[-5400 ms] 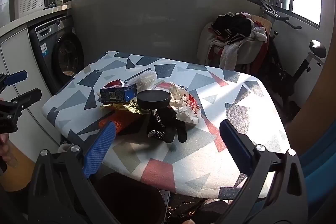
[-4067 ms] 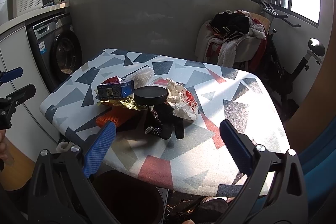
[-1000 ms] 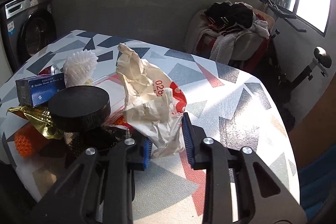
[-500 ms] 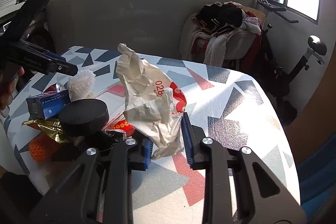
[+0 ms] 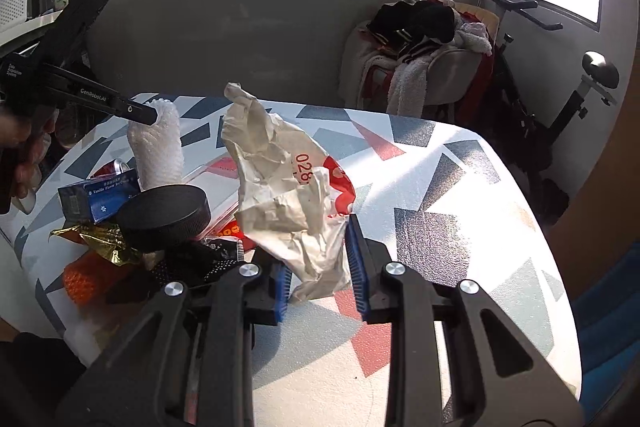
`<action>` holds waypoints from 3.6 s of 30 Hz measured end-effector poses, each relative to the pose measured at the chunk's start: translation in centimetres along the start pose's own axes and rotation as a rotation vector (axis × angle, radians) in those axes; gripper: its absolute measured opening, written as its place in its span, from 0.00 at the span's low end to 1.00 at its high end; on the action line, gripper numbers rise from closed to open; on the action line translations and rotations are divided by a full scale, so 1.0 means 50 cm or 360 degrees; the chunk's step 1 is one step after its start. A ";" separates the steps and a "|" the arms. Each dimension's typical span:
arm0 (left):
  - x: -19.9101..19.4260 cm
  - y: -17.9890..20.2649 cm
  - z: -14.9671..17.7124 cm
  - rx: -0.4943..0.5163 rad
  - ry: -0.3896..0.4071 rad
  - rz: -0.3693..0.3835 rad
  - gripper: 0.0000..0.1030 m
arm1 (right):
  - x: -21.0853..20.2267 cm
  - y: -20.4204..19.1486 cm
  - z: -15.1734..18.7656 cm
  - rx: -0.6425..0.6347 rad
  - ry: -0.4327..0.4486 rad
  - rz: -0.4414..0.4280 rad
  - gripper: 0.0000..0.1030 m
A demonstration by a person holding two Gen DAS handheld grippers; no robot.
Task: Collect trash
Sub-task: 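Grasp the white foam fruit net with the left gripper while the right holds the bag, then carry the bag and foam net down over the brown bin and open both grippers, then raise both grippers from the bin back over the ironing board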
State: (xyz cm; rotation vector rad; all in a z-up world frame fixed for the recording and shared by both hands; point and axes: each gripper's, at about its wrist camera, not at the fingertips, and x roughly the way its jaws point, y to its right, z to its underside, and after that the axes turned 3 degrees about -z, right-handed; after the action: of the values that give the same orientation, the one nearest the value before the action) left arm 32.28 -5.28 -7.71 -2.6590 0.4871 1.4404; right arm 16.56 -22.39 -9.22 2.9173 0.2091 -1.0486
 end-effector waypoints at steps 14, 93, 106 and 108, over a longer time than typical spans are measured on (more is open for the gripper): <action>-0.231 0.033 0.071 -0.0016 0.0274 0.0049 0.11 | -0.112 -0.041 -0.007 0.0019 0.0086 -0.0048 0.27; -0.255 0.037 0.762 -0.0185 0.0345 -0.0128 0.94 | -0.089 -0.284 0.438 -0.0079 -0.0712 -0.0513 0.68; -0.266 0.040 0.745 -0.0153 0.0377 -0.0201 0.94 | -0.112 -0.284 0.419 -0.0131 -0.0602 -0.0427 0.94; -0.275 0.041 0.737 -0.0130 0.0419 -0.0219 0.94 | -0.114 -0.276 0.413 -0.0102 -0.0585 -0.0421 0.94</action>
State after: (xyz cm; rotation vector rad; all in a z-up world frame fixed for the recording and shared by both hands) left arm -4.90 4.07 -16.62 -2.8984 0.2602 1.1026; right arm -2.74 -11.01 -21.36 2.6254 0.6108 -1.5558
